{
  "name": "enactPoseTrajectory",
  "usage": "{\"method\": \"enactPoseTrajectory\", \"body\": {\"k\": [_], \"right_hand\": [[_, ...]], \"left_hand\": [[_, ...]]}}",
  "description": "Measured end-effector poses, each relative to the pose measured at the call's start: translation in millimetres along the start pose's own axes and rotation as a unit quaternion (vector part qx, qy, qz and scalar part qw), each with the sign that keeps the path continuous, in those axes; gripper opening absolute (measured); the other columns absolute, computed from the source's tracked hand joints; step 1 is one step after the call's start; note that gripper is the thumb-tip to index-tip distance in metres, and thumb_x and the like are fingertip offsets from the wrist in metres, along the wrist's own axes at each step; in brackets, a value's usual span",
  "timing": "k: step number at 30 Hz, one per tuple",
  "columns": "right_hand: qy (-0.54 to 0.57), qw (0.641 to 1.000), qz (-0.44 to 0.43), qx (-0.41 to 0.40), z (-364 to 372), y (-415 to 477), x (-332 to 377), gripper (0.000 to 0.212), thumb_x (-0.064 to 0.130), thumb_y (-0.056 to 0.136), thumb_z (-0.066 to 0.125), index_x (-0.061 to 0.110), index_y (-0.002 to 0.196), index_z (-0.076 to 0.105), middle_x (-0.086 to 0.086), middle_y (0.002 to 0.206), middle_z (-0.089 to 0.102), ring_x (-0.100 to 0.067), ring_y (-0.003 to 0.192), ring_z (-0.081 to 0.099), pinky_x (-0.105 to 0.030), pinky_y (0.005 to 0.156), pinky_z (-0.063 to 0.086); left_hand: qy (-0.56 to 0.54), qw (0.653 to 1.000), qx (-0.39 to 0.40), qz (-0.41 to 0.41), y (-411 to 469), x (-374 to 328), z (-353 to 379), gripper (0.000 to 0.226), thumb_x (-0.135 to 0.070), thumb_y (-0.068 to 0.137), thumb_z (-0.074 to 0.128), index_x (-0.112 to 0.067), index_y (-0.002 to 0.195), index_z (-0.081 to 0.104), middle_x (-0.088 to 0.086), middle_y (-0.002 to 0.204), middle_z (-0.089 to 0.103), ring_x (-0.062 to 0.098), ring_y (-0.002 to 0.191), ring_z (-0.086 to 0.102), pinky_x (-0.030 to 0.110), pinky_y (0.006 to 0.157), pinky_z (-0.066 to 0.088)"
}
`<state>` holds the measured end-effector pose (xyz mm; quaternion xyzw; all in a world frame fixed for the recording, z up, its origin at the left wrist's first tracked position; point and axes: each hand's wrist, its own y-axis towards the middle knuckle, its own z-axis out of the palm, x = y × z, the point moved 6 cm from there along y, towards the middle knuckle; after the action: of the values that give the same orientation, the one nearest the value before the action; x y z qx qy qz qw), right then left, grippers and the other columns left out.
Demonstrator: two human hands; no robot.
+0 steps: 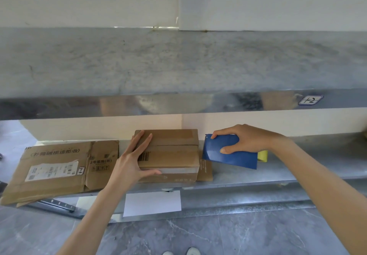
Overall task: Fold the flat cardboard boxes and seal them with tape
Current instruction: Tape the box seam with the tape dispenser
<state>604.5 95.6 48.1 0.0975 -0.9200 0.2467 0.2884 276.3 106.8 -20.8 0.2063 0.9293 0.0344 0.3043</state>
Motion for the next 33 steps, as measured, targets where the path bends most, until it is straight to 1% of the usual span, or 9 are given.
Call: {"method": "enactPoseTrajectory", "body": {"k": [4,7,12,14,18,23,27,29,33], "right_hand": [[-0.024,0.999,0.001,-0.036,11.2,3.6,12.6,0.038,0.037,0.085,0.073,0.053,0.118,0.059,0.016,0.125,0.061,-0.01,0.1,0.06,-0.03,0.094,0.047],[-0.051,0.997,0.019,-0.047,16.6,3.4,13.2,0.041,0.039,0.085,0.073,0.048,0.122,0.059,0.008,0.12,0.065,-0.017,0.088,0.061,-0.037,0.089,0.051],[-0.111,0.992,0.044,-0.05,38.3,16.5,9.5,0.045,0.044,0.087,0.068,0.045,0.13,0.054,-0.002,0.102,0.065,-0.015,0.078,0.057,-0.034,0.078,0.05],[-0.107,0.991,0.054,-0.057,46.7,20.6,-0.2,0.045,0.045,0.088,0.067,0.045,0.13,0.051,-0.001,0.102,0.065,-0.015,0.076,0.057,-0.032,0.07,0.048],[-0.102,0.98,0.089,-0.148,50.9,20.6,-35.3,0.048,0.047,0.092,0.062,0.042,0.136,0.044,0.003,0.078,0.057,-0.013,0.062,0.051,-0.026,0.053,0.034],[-0.114,0.954,0.133,-0.242,65.1,17.4,-66.9,0.066,0.056,0.094,0.055,0.049,0.15,0.021,-0.006,0.106,0.069,-0.023,0.073,0.06,-0.028,0.057,0.04],[-0.139,0.944,0.182,-0.239,78.9,15.5,-82.0,0.08,0.057,0.095,0.052,0.051,0.152,-0.004,-0.006,0.096,0.071,-0.013,0.055,0.048,-0.025,0.046,0.036],[-0.126,0.938,0.205,-0.25,85.0,17.2,-90.1,0.083,0.056,0.095,0.053,0.042,0.155,-0.002,-0.008,0.097,0.071,-0.014,0.057,0.047,-0.024,0.044,0.032],[-0.123,0.933,0.221,-0.257,91.4,22.4,-100.6,0.084,0.059,0.093,0.053,0.033,0.157,0.004,-0.01,0.09,0.069,-0.021,0.061,0.056,-0.027,0.053,0.041]], "left_hand": [[0.001,1.0,-0.002,0.002,-0.1,0.4,0.0,0.113,-0.076,0.056,0.072,-0.042,0.152,0.025,-0.019,0.162,0.015,0.017,0.141,0.04,0.045,0.094,0.053],[-0.004,1.0,-0.001,0.008,-0.6,-0.2,0.6,0.11,-0.076,0.057,0.073,-0.043,0.152,0.028,-0.02,0.162,0.015,0.016,0.14,0.04,0.041,0.091,0.054],[-0.006,1.0,-0.001,0.011,-0.7,-1.1,-2.1,0.11,-0.078,0.056,0.07,-0.043,0.152,0.028,-0.021,0.162,0.014,0.0,0.126,0.04,0.03,0.085,0.054],[-0.012,1.0,0.004,0.005,-1.0,-1.0,-2.1,0.11,-0.078,0.056,0.07,-0.045,0.152,0.026,-0.023,0.162,0.011,0.003,0.135,0.037,0.029,0.087,0.052],[-0.025,1.0,0.012,-0.003,-0.7,-1.1,0.3,0.11,-0.076,0.057,0.072,-0.046,0.152,0.024,-0.023,0.162,0.008,0.009,0.147,0.025,0.036,0.096,0.051],[-0.023,1.0,0.012,-0.001,-0.3,-1.6,-0.1,0.11,-0.078,0.057,0.069,-0.046,0.151,0.023,-0.021,0.162,0.009,0.011,0.148,0.024,0.038,0.099,0.05],[-0.024,1.0,0.007,0.001,0.1,-1.2,-0.3,0.109,-0.075,0.058,0.071,-0.044,0.152,0.025,-0.022,0.162,0.01,0.009,0.148,0.024,0.038,0.097,0.051],[-0.022,1.0,0.004,0.0,-0.3,-0.8,-0.4,0.11,-0.076,0.058,0.07,-0.044,0.152,0.025,-0.023,0.162,0.01,0.003,0.145,0.024,0.036,0.096,0.051],[-0.017,1.0,0.003,0.0,-0.9,-1.8,-1.2,0.11,-0.079,0.057,0.068,-0.045,0.152,0.024,-0.024,0.162,0.01,-0.004,0.138,0.024,0.033,0.093,0.052]]}}
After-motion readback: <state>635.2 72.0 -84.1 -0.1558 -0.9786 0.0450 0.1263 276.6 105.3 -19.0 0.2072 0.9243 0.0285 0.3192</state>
